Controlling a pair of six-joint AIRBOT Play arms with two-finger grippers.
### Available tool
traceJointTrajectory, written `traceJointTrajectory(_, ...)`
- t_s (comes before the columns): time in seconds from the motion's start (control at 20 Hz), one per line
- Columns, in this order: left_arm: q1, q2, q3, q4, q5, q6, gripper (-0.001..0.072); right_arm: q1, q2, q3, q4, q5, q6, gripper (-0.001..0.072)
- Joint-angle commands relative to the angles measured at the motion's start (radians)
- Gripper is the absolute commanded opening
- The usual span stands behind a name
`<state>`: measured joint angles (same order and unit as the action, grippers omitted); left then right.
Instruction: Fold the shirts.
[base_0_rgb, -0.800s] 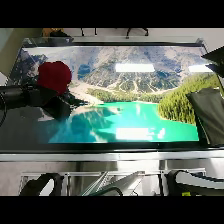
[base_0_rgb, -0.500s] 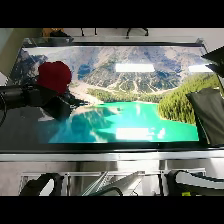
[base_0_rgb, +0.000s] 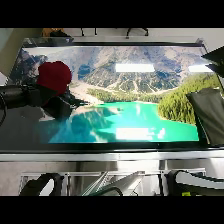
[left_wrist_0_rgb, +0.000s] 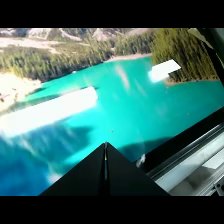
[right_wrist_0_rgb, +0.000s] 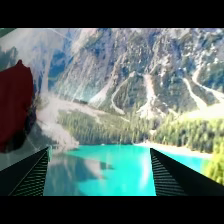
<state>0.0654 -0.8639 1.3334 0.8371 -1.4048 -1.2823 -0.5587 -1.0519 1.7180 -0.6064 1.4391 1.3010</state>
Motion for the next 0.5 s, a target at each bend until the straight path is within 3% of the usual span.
traceJointTrajectory(0.0,0.000,0.000,0.000,0.000,0.052,0.002,0.0011,0.001,-0.001,0.000,0.000,-0.045,-0.037,0.0704)
traceJointTrajectory(0.3,0.000,-0.001,0.000,-0.002,0.223,-0.002,0.0012,0.001,-0.001,0.000,0.000,-0.043,-0.037,0.0704)
traceJointTrajectory(0.45,0.000,-0.003,0.000,0.007,0.248,-0.002,0.0012,0.001,-0.001,0.000,0.005,-0.045,-0.037,0.0704)
